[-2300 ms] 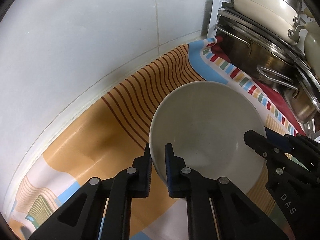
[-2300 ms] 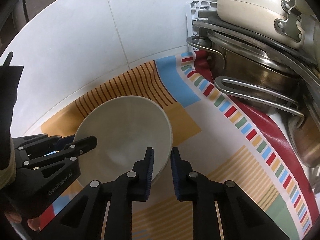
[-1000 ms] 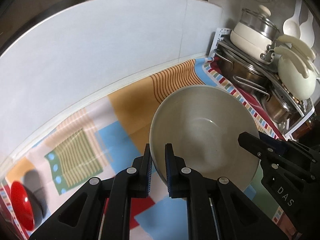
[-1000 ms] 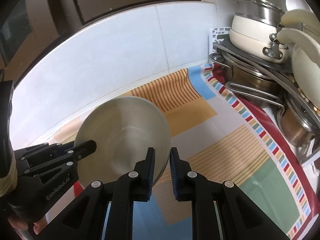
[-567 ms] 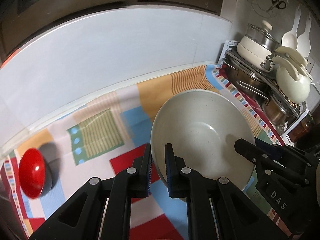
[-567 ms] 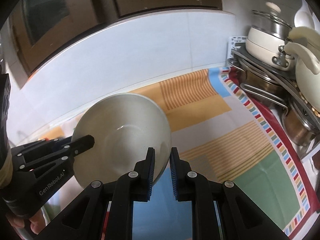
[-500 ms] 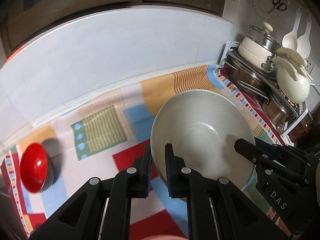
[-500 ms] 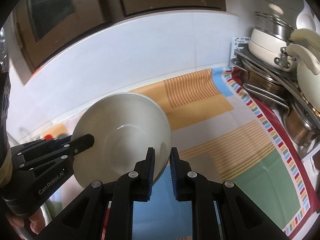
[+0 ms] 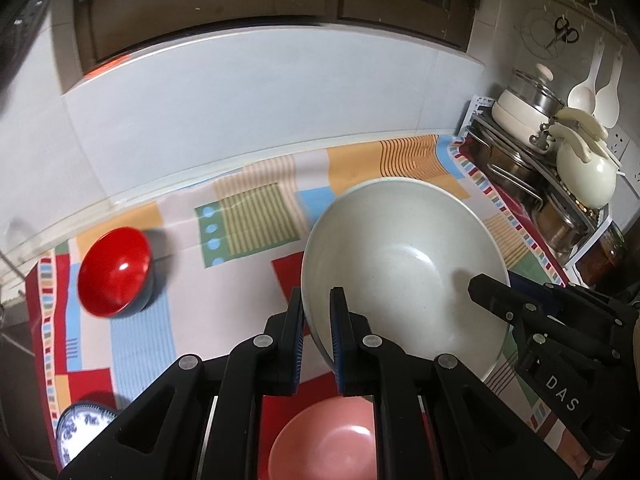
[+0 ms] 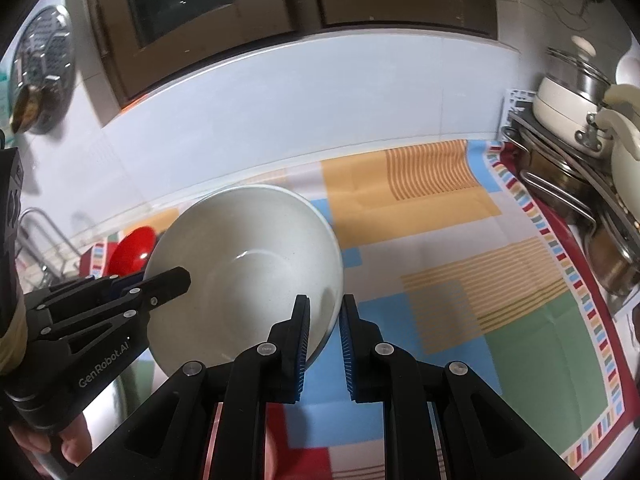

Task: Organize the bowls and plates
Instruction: 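Carry the white bowl with both grippers over the pink bowl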

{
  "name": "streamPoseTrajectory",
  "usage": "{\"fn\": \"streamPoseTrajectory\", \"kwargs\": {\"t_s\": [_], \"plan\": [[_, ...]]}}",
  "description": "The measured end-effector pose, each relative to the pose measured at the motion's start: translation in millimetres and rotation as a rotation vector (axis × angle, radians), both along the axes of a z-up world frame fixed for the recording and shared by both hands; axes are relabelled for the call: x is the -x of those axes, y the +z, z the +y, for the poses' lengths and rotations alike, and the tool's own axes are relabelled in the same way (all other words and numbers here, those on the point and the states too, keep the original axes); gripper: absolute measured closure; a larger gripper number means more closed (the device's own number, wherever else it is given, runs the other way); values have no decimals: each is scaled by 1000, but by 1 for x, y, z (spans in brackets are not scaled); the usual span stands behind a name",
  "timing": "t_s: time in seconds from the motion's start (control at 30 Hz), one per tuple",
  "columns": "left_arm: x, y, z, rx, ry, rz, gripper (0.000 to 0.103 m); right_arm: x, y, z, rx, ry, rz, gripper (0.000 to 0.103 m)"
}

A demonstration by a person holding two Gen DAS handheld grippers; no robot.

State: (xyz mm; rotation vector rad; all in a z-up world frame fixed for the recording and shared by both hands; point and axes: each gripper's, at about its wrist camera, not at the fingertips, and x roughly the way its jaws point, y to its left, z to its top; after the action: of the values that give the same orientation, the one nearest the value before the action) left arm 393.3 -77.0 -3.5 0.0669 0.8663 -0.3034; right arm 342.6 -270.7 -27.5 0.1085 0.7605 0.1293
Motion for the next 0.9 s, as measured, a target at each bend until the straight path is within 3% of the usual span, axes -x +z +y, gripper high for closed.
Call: {"fn": "streamPoseTrajectory", "kwargs": {"t_s": [0.5,0.9], "plan": [[54,-3,40,47,81,20,88,38,6,35,13,111,-4,86],[80,-32,56,94,128,106,88,49,-20,46,10,173,96,86]]}}
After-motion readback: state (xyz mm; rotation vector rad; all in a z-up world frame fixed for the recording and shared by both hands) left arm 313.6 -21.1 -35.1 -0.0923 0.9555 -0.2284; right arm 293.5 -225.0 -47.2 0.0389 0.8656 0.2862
